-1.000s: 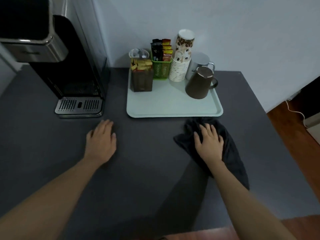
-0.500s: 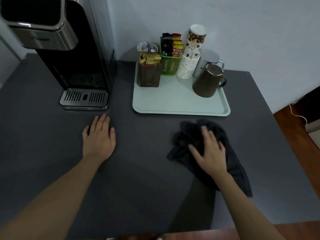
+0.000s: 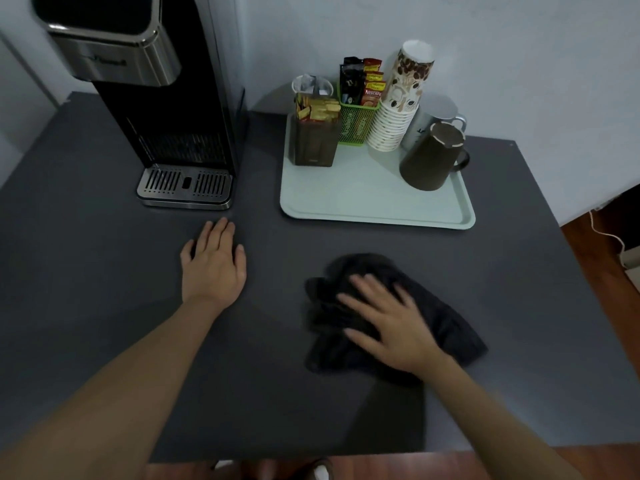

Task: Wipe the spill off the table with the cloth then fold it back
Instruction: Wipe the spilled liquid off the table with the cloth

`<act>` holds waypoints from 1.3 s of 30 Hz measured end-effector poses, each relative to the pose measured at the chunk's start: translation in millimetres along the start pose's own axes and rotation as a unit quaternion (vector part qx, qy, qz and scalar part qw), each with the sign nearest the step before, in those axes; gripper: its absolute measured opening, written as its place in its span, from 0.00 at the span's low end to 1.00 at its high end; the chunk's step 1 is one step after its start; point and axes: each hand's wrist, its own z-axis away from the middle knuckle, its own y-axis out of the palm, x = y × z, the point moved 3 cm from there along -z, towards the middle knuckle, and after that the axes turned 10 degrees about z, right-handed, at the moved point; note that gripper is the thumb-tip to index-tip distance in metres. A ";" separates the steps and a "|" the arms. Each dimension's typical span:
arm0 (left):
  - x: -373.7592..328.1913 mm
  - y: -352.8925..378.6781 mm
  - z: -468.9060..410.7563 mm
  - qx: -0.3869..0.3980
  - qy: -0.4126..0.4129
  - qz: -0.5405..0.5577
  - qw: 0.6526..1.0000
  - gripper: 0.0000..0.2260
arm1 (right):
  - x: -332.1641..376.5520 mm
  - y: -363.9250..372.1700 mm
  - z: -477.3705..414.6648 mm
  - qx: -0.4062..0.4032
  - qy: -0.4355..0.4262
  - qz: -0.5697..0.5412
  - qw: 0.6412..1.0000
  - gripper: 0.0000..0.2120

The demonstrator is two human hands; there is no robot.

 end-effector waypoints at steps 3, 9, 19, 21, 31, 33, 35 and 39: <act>0.5 1.6 -0.6 0.000 0.002 -0.003 1.000 0.22 | -63.1 2.7 -4.9 0.046 0.233 -0.029 0.971 0.28; 2.5 2.7 -1.5 0.001 0.004 -0.009 1.000 0.22 | -18.0 4.9 -62.4 0.037 0.226 -0.031 0.973 0.28; -0.1 2.5 -0.5 0.006 0.009 -0.014 1.000 0.23 | -30.4 -1.7 25.9 0.015 -0.007 -0.002 1.000 0.27; -0.9 2.2 -0.6 0.015 0.006 -0.028 0.999 0.23 | -51.2 -3.7 1.2 0.017 0.159 -0.034 0.987 0.26; -57.4 4.5 8.9 -0.023 0.126 0.008 0.992 0.14 | -50.6 1.9 94.3 0.019 0.009 -0.021 1.000 0.27; -82.4 18.9 16.6 0.049 0.160 0.025 0.986 0.17 | -89.8 -2.5 104.3 0.026 0.068 -0.017 0.997 0.30; -103.5 37.4 22.8 0.105 0.148 0.020 0.983 0.22 | -135.1 -5.7 99.2 0.026 0.227 -0.043 0.973 0.33; -118.0 57.0 26.4 0.089 0.104 -0.004 0.991 0.24 | -174.7 -1.1 56.7 0.067 0.450 -0.062 0.888 0.33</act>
